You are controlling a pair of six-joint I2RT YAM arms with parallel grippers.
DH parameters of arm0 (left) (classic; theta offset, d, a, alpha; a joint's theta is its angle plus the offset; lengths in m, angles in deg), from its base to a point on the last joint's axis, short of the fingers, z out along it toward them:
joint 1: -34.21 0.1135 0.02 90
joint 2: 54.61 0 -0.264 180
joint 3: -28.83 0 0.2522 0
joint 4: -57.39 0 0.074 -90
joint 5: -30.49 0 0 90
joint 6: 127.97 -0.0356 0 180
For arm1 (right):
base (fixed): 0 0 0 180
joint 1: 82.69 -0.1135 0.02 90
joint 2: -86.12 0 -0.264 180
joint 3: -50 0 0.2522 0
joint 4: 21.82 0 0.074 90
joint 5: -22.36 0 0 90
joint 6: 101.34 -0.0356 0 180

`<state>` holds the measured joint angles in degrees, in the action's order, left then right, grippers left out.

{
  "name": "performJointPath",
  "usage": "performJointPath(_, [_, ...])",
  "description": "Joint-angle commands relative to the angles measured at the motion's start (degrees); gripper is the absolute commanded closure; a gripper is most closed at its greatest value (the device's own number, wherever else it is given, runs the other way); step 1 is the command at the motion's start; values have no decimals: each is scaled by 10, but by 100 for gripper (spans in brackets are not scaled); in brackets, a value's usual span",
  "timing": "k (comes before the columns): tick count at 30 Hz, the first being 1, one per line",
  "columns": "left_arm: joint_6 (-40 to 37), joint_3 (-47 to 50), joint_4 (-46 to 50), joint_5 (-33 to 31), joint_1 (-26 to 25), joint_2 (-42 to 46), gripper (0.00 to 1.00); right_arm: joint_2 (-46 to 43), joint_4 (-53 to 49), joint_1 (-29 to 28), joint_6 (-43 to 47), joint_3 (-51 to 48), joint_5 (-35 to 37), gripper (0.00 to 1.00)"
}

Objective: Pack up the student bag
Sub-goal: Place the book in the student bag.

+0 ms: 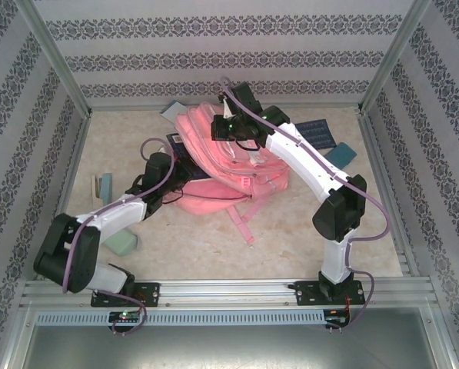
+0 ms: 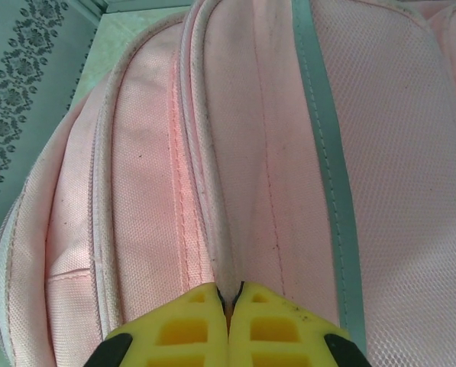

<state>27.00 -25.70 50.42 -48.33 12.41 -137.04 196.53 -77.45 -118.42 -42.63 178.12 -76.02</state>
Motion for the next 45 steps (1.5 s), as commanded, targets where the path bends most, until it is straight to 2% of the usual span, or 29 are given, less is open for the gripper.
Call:
performJointPath(1, [37, -40, -121, 2, -12, -40, 100, -10, 51, 3, -25, 39, -26, 100])
performJointPath(7, [67, -94, -182, 2, -43, -144, 100, -7, 53, 5, -29, 44, -29, 100])
performJointPath(18, [66, -205, -60, -25, -100, -285, 100, 4, 51, 9, -31, 55, -43, 100])
performJointPath(19, [62, -212, -37, -30, -103, -290, 90, 3, 50, 10, -30, 54, -42, 100])
performJointPath(21, [59, -218, 0, -40, -107, -291, 58, 2, 51, 12, -30, 49, -42, 100])
performJointPath(22, [58, -220, 18, -43, -107, -289, 48, 1, 52, 13, -30, 47, -41, 100])
performJointPath(24, [46, -220, 43, -50, -107, -278, 36, -2, 54, 14, -30, 40, -42, 100])
performJointPath(27, [30, -223, 87, -68, -107, -260, 28, -6, 58, 15, -31, 28, -41, 100])
performJointPath(30, [13, -229, 122, -82, -108, -249, 27, -7, 60, 16, -32, 23, -42, 100])
performJointPath(31, [13, -231, 134, -86, -106, -245, 30, -7, 60, 16, -32, 22, -42, 100])
performJointPath(34, [6, -230, 149, -92, -107, -240, 42, -6, 60, 16, -33, 20, -43, 100])
performJointPath(36, [11, -230, 151, -93, -107, -243, 55, -6, 61, 16, -33, 18, -43, 100])
performJointPath(39, [13, -237, 132, -71, -107, -258, 66, -5, 61, 16, -35, 19, -46, 100])
performJointPath(45, [9, -264, 106, -39, -108, -290, 66, -3, 59, 14, -37, 18, -51, 100])
